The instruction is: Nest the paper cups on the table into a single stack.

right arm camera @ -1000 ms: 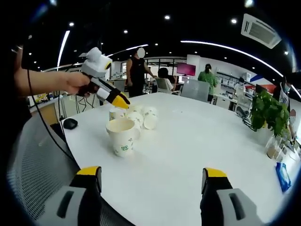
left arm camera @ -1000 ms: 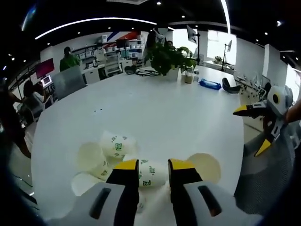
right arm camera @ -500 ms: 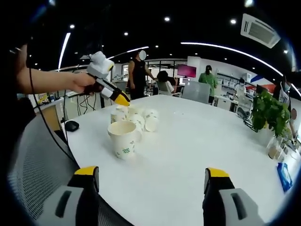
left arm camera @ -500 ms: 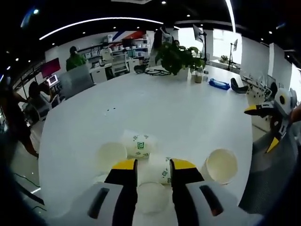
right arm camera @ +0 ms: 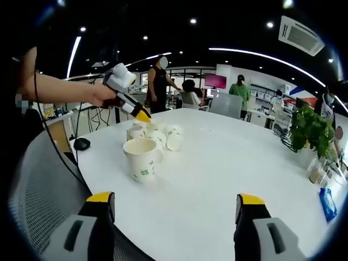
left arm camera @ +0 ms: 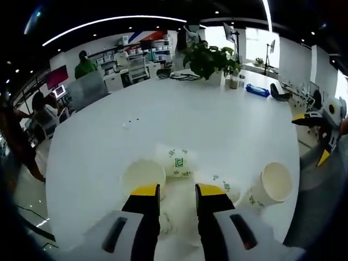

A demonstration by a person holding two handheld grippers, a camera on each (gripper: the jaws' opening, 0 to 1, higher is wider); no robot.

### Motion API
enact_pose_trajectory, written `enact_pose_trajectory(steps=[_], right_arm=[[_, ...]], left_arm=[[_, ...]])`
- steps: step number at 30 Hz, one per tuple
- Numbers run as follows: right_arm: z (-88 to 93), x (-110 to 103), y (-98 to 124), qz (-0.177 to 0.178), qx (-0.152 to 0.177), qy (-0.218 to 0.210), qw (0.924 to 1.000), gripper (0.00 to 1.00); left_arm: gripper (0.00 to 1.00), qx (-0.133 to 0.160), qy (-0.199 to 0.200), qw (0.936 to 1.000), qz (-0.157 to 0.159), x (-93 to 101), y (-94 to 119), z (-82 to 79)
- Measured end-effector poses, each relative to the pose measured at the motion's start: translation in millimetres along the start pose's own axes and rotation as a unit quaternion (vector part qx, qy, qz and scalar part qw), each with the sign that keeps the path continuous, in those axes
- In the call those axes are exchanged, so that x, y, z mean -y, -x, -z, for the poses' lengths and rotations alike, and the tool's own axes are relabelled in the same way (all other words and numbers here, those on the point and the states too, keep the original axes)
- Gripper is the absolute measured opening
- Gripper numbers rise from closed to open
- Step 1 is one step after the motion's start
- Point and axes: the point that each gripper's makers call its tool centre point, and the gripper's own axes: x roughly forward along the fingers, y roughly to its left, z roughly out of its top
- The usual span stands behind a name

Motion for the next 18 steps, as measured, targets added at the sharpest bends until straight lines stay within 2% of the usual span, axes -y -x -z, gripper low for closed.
enact_pose_trajectory(steps=[5, 13, 18], right_arm=[[1.5, 2.8, 0.6, 0.005, -0.001, -0.004, 1.0000, 0.92], [4.3, 2.3, 0.1, 0.004, -0.008, -0.005, 0.9999, 0.92], [4.3, 2.9, 0.1, 0.006, -0.009, -0.007, 0.9999, 0.91]], left_arm=[[0.20, 0.004, 0.020, 0.9997, 0.013, 0.0, -5.3, -3.3], [0.13, -0.012, 0.003, 0.9995, 0.029, -17.4, -20.0, -0.3], [0.12, -0.021, -0.012, 0.9987, 0.045, -16.8, -26.2, -2.0]])
